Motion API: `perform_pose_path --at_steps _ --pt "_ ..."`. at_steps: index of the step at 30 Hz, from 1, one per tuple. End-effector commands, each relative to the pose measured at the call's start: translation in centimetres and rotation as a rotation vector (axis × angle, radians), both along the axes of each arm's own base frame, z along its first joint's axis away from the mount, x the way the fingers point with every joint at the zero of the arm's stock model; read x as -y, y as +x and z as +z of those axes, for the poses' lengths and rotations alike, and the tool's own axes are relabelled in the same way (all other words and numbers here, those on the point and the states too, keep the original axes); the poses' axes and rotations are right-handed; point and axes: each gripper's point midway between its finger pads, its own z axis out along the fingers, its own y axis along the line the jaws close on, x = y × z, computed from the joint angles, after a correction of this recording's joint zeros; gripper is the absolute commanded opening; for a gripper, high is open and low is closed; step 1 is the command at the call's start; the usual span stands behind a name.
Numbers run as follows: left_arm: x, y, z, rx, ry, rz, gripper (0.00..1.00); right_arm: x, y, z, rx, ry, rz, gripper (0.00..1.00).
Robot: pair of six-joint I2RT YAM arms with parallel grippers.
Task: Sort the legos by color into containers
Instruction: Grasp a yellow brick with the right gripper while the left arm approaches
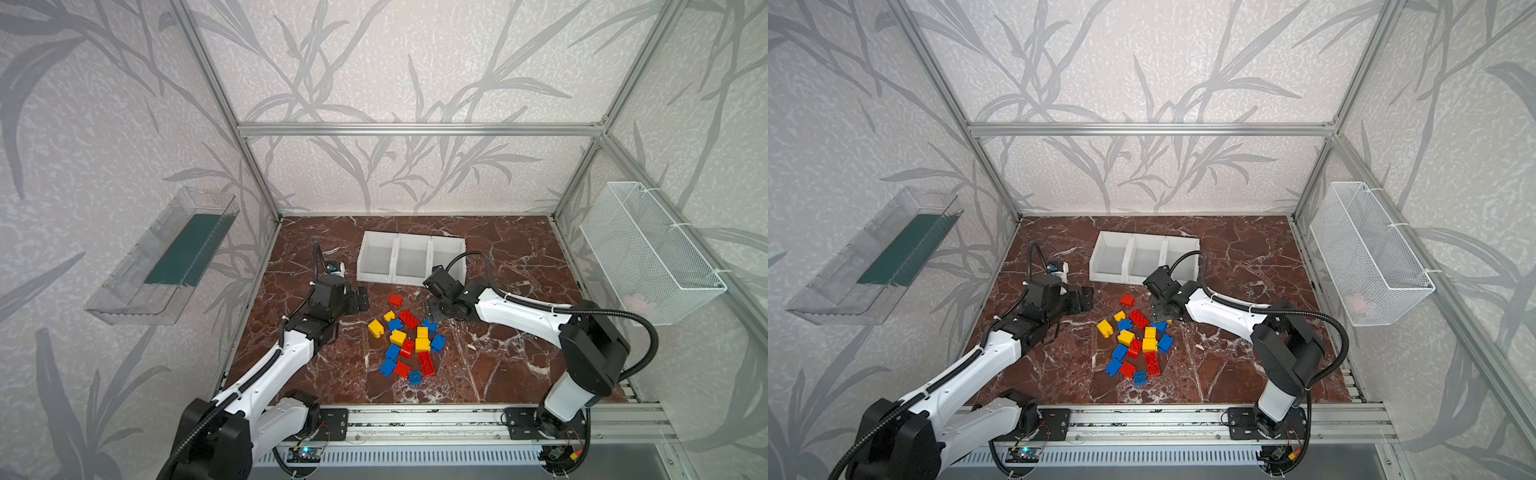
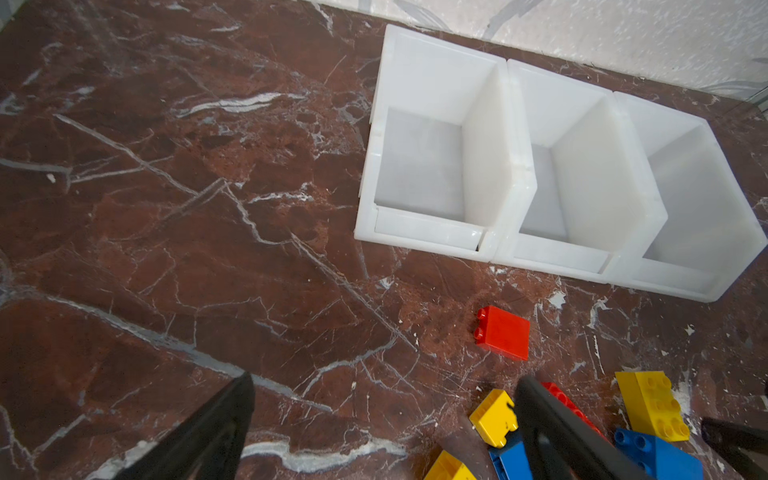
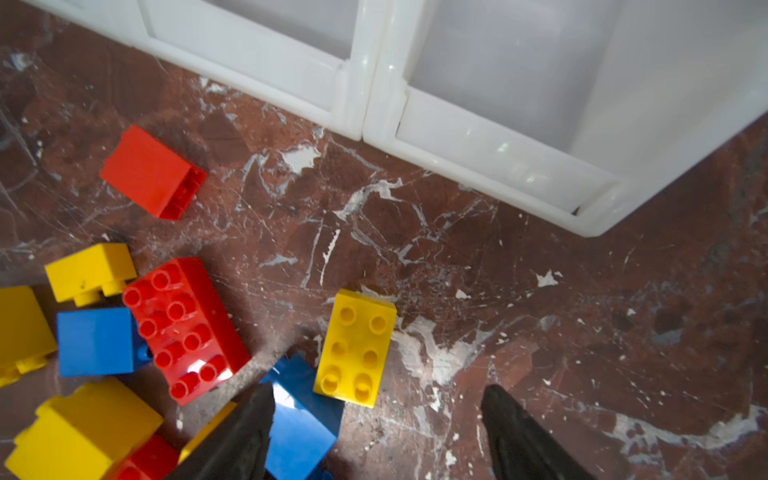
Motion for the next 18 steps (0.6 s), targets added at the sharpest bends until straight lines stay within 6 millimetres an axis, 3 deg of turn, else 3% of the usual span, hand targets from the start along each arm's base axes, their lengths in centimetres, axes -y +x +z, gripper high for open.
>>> perform_pose_path --at_steps 1,8,18 --pt "0.3 -0.6 0.0 -0.004 -0.045 0.005 0.99 0.0 0.1 -1.0 -0.041 -0.035 -0.039 0.74" --pt "0.5 -0.8 -0.4 -0.014 -0.062 0.004 0.99 -0.3 0.3 -3.5 -0.105 -0.079 -0.073 0.62" --pt "0.7 -1.2 -0.9 -0.025 -0.087 0.013 0.99 0.3 -0.5 -5.3 -0.146 -0.063 -0.083 0.49"
